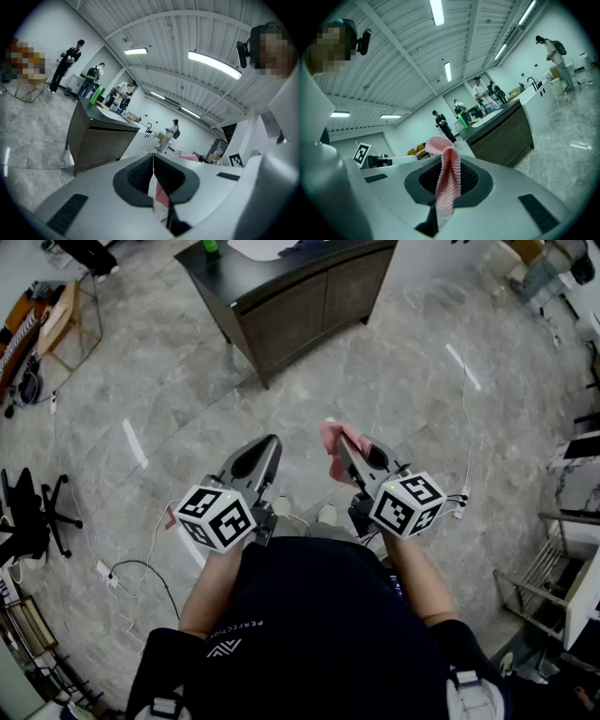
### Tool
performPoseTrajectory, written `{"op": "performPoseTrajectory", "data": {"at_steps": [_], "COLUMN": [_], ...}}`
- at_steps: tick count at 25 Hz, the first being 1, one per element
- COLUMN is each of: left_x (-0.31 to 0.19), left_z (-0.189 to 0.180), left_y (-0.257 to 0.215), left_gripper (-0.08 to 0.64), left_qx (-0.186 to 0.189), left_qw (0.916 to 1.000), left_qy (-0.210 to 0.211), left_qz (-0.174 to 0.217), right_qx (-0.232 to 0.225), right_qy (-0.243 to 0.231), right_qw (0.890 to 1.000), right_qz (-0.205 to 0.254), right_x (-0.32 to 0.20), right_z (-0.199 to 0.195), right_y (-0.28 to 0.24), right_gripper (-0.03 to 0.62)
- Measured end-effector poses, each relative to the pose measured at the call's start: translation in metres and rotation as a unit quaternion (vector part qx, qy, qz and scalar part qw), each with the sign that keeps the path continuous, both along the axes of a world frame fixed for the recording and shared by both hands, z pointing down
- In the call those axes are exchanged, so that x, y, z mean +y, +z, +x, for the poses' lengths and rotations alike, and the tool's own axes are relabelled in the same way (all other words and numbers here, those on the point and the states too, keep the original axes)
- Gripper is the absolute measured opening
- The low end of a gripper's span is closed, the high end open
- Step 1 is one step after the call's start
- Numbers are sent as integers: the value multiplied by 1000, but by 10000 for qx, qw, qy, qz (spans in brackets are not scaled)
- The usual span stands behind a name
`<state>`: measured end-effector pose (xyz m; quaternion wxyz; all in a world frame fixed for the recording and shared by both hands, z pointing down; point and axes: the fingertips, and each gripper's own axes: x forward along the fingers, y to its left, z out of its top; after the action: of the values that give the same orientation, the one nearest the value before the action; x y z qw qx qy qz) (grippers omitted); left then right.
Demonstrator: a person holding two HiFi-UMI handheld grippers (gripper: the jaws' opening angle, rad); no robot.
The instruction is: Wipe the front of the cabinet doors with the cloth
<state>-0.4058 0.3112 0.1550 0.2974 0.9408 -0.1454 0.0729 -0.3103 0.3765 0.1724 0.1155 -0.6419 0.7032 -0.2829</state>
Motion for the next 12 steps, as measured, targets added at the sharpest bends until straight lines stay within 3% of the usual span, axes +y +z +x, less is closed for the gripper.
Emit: {"op": "performPoseTrajectory", "data": {"at_steps": [12], "left_x": [13], "left_z": [16], "left_y": [7], "left_gripper": [11], "left_qx": [-96], "left_qw": [9998], "left_qy": [-159], "left_qz": [99], "right_qx": [-236], "right_qy": [-141], "right_qw": [9995], "right_qz": [135], "right_x": [17], "right_z": [20], "right_y": [2], "right_gripper": [43]}}
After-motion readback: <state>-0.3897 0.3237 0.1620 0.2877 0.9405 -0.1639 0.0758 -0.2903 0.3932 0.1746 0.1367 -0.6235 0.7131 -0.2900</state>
